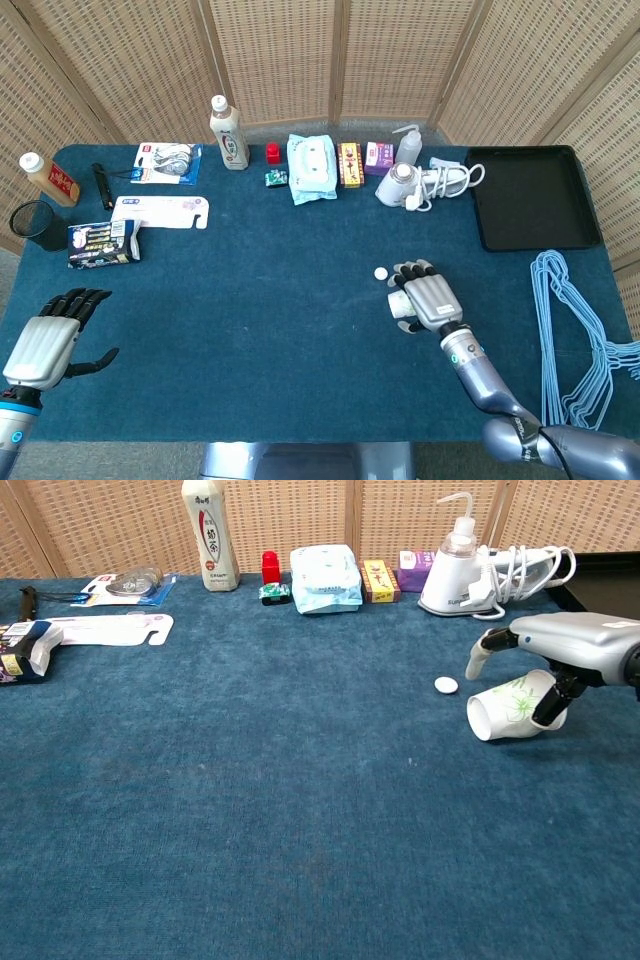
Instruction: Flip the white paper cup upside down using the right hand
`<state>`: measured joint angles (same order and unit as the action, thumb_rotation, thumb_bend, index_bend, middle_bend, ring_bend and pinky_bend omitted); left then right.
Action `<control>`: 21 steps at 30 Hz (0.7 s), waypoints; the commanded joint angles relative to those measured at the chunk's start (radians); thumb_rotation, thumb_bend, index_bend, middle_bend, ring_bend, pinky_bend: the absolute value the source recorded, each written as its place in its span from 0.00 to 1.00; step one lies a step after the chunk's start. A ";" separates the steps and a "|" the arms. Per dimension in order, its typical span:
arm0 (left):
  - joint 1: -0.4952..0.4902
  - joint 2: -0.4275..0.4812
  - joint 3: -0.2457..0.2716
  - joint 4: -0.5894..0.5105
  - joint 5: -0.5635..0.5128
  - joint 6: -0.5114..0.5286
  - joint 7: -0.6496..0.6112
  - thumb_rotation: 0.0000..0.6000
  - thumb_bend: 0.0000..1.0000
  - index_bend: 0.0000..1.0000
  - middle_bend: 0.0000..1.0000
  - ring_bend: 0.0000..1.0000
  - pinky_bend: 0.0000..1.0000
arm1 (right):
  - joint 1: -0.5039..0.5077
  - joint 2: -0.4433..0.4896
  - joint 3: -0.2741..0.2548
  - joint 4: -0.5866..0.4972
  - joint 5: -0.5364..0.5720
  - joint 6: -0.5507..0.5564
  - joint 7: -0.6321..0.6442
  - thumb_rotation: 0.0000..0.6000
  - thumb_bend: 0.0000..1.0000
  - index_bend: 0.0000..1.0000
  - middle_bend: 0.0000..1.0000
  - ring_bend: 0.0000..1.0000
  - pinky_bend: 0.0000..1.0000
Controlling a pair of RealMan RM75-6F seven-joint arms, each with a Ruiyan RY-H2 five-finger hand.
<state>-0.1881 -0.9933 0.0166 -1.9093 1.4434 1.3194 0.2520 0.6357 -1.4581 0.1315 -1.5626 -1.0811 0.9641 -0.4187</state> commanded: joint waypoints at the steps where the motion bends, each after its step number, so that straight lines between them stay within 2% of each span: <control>1: 0.001 0.000 0.000 0.001 0.000 0.000 -0.002 0.55 0.25 0.12 0.18 0.12 0.16 | 0.010 -0.007 -0.005 0.008 0.010 0.000 -0.027 0.94 0.24 0.29 0.17 0.13 0.08; 9: 0.004 0.002 0.000 0.005 -0.001 0.002 -0.008 0.55 0.25 0.12 0.18 0.12 0.16 | 0.026 -0.035 -0.020 0.039 0.030 -0.002 -0.082 0.94 0.24 0.35 0.19 0.14 0.09; 21: 0.007 0.003 -0.002 0.011 -0.002 0.005 -0.015 0.55 0.25 0.12 0.18 0.12 0.16 | 0.024 -0.065 -0.005 0.081 0.016 0.038 -0.065 0.94 0.25 0.47 0.26 0.20 0.13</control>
<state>-0.1807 -0.9902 0.0151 -1.8981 1.4414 1.3238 0.2371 0.6620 -1.5267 0.1213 -1.4770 -1.0662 0.9990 -0.4937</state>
